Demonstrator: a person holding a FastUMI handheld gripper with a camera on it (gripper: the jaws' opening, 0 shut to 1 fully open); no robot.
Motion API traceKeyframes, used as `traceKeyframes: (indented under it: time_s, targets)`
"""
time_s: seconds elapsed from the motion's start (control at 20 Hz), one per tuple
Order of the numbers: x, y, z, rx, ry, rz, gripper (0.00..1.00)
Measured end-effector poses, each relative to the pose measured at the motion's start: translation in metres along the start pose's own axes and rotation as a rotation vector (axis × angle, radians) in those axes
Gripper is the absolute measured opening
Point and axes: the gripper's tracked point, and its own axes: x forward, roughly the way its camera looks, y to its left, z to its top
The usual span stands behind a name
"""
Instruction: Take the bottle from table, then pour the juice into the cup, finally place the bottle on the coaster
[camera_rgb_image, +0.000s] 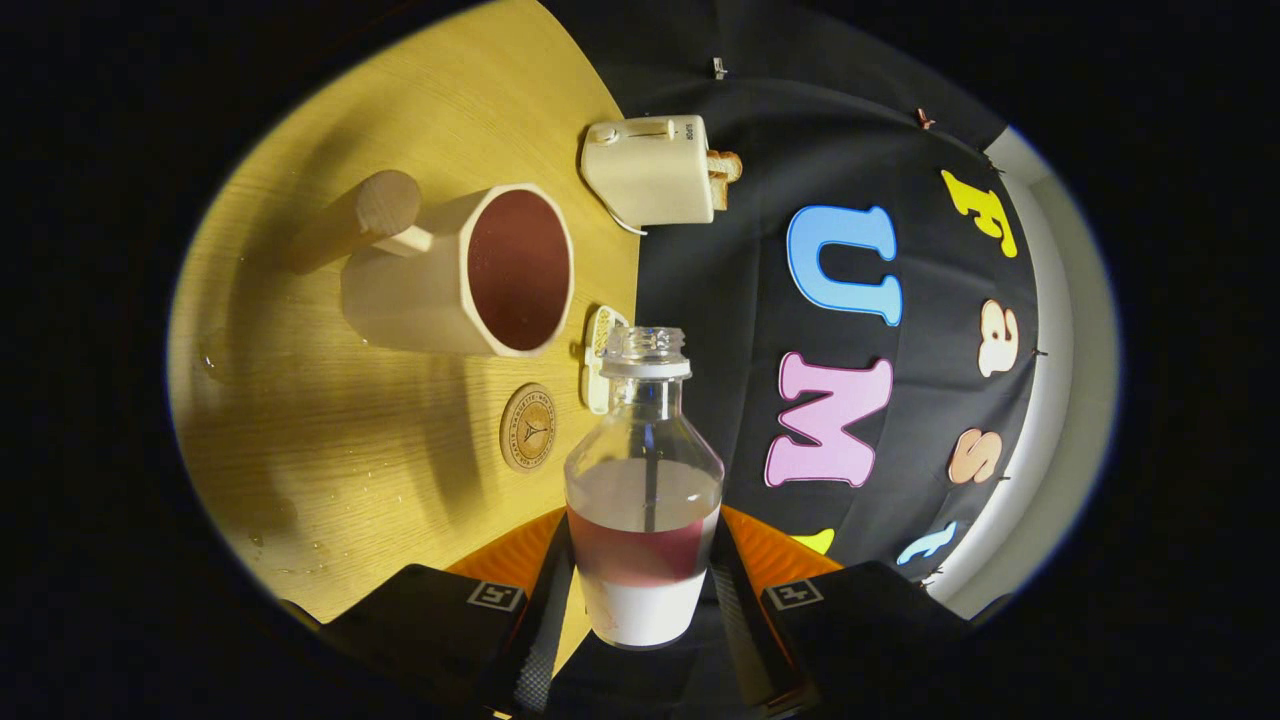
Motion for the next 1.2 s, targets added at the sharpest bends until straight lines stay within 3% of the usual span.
traceKeyframes:
  time_s: [1.2]
  targets:
    - [0.016, 0.001, 0.015, -0.288, -0.042, -0.013, 0.72]
